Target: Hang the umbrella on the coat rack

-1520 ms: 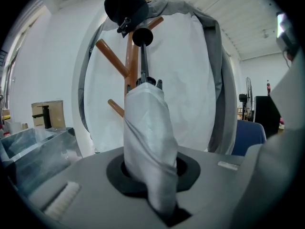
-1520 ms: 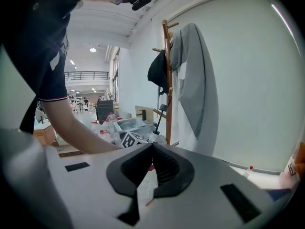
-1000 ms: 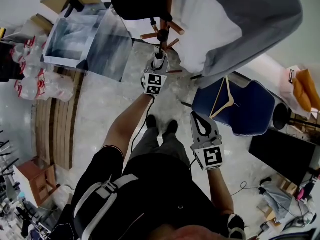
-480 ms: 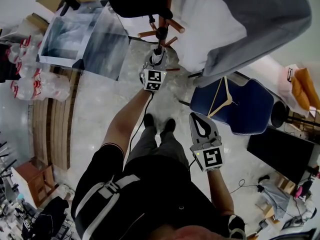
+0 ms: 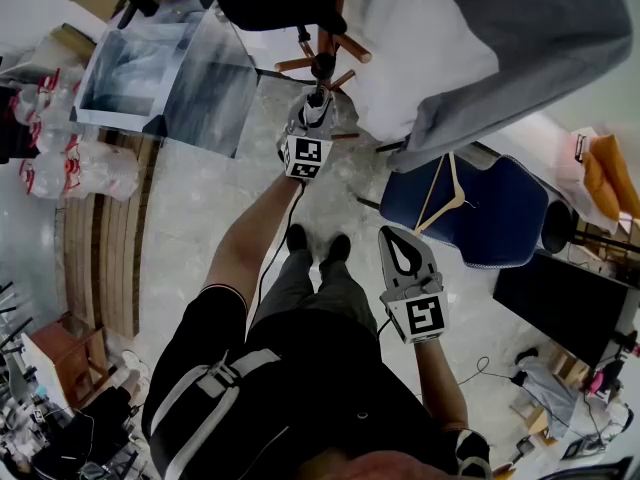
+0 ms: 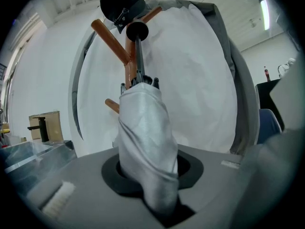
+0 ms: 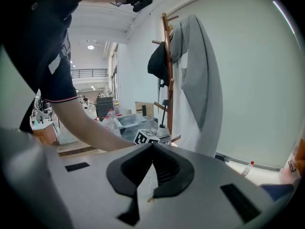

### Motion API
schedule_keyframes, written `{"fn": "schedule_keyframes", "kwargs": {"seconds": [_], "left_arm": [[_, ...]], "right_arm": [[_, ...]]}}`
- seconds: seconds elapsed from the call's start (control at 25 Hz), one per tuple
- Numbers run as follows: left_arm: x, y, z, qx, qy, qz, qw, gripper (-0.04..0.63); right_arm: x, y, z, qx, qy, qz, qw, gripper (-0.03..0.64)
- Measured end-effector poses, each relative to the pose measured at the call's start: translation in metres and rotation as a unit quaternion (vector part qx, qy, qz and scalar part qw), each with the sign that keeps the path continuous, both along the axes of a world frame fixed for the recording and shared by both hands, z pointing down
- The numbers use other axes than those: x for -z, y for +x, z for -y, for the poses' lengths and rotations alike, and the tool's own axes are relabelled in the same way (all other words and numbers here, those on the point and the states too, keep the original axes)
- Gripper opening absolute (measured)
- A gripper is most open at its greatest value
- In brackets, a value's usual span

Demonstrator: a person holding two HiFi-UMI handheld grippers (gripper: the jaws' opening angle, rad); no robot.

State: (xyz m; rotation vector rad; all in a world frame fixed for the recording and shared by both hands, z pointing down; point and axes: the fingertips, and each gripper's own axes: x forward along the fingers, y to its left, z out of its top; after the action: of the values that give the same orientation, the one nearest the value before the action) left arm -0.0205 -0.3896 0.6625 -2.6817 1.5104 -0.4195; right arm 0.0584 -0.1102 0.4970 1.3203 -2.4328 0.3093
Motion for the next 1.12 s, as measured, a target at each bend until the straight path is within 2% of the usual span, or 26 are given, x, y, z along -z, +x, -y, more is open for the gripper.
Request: {"fn": "schedule_keyframes", "kwargs": {"seconds": [0.44,0.8,0.96,1.12], "left_arm": [[0.001,-0.007,-0.008,0.021,0.005,0.009,0.9997,0.199],[0.007,-0.008,-0.017,0.016,0.011,0.01,0.9998,0.308],[0.005,-0.013,-0.022,0.025,-0.001,-0.006,0.9997,0.409],[0.018,-0.017,-0.024,0.022,0.009,-0.019,0.9995,0.496]], "right_arm": [[-0.004,0.002,-0.005,0.0,-0.008,-0.004,1.0,0.002],[-0.003,0.003,-0.006,0.001,-0.007,-0.003,1.0,0.002],[-0.001,0.004,-0.006,0.002,-0.005,-0.003,1.0,0.002],[0.001,0.004,-0.007,0.0,-0.004,-0.003,1.0,0.002]]}}
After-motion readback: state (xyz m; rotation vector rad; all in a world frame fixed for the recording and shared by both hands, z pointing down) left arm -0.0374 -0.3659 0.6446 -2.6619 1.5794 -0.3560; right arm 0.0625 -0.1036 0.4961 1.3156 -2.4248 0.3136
